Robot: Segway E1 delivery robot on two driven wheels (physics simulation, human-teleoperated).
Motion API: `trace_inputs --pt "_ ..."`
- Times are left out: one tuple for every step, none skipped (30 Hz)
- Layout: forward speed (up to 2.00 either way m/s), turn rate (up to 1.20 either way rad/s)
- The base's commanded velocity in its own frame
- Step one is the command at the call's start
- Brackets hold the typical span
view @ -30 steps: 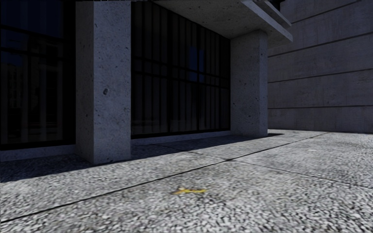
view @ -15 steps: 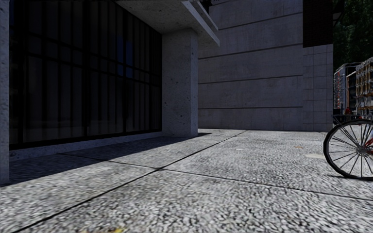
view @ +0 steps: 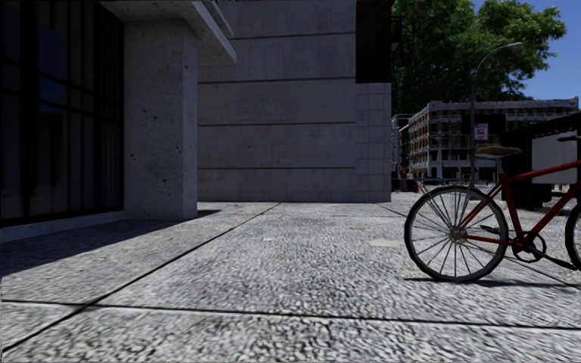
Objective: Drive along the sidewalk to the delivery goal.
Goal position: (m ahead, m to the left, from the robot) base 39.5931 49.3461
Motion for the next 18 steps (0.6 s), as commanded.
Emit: trace_inputs --pt "1.3 -0.7" --pt "1.3 -0.22" --pt "1.3 0.0" --pt "1.3 0.0" --pt "1.3 0.0" --pt "1.3 0.0" --pt "1.3 0.0" --pt "1.3 0.0" --pt "1.3 0.0" --pt "1.3 0.0" --pt "1.3 0.0" --pt "1.3 0.0" --pt "1.3 0.0" --pt "1.51 0.0" --pt "1.51 0.0" --pt "2.0 0.0" --pt "2.0 0.0" --pt "2.0 0.0"
